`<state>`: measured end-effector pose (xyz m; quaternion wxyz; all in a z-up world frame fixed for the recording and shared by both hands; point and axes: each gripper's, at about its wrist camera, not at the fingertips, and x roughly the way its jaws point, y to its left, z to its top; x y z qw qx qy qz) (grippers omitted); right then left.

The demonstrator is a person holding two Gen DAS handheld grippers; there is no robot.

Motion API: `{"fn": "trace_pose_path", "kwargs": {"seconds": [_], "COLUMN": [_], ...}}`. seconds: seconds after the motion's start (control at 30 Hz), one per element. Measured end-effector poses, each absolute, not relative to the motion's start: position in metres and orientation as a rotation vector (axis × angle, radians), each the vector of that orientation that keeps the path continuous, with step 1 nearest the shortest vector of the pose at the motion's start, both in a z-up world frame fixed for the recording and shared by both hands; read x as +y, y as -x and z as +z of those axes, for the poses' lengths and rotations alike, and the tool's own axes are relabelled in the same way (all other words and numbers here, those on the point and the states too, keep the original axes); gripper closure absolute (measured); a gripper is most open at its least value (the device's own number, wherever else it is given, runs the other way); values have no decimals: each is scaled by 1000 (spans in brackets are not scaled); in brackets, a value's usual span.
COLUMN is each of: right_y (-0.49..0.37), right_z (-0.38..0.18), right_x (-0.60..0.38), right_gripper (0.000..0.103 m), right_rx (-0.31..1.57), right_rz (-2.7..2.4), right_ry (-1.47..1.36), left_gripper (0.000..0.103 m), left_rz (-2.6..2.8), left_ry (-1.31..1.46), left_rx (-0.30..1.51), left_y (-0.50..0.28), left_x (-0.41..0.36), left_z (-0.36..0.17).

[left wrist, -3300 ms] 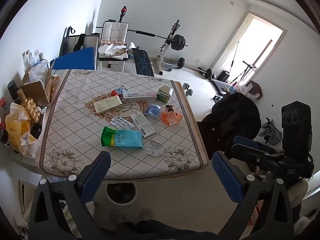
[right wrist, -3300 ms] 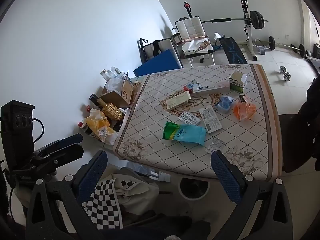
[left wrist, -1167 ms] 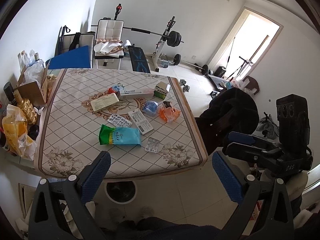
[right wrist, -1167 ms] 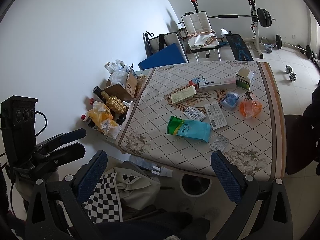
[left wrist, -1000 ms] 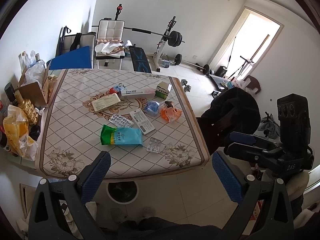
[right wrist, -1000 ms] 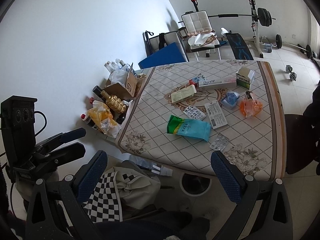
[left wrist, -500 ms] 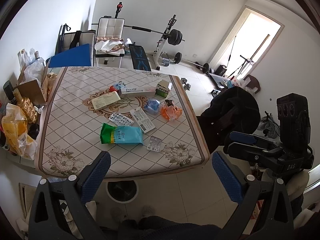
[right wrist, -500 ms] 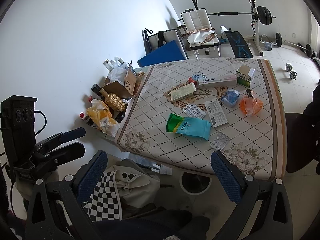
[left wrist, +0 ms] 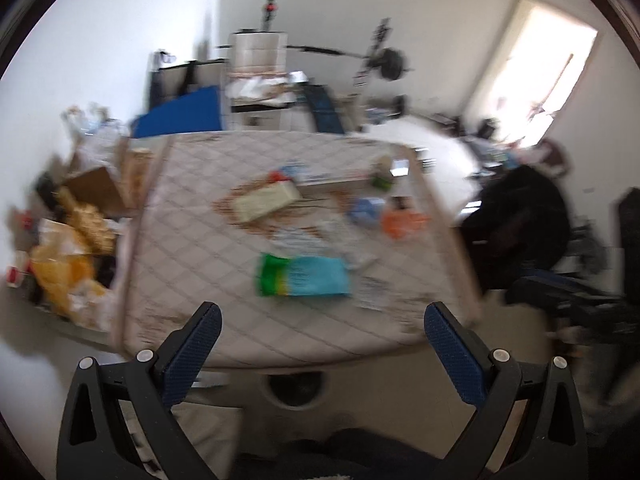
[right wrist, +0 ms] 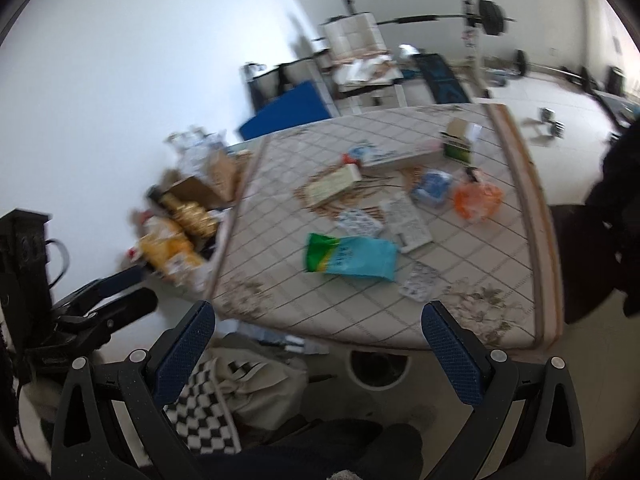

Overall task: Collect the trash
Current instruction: 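Grasp the green-blue rice bag with the left tool while the right tool grasps a white medicine leaflet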

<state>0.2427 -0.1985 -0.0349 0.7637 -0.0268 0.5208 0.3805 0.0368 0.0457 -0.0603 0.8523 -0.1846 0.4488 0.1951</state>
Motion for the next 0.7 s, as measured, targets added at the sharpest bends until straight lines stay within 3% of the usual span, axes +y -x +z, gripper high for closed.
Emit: {"fn": "trace_pose_path", "kwargs": {"seconds": [0.17,0.33,0.53,0.7], "right_y": [-290,-359,-451,-503], "right_z": [-88,-158,-256,-318], "right_x": [-185,-159,-99,-59], "right_gripper": [0,0,0,0], "right_rx": [1184,1254,1360,1405], "right_rz": [636,508,512,541], "right_ry": [81,167,360,503], "left_gripper": [0,0,0,0], "left_rz": [501,610,749,955], "left_ry": [441,679,1229,1669], "left_rx": [1101,1200,1237,1111], "left_y": [-75,-112,-136,-148], "left_x": [81,114,144,145], "left_z": [-133,-212,-317,-373]}}
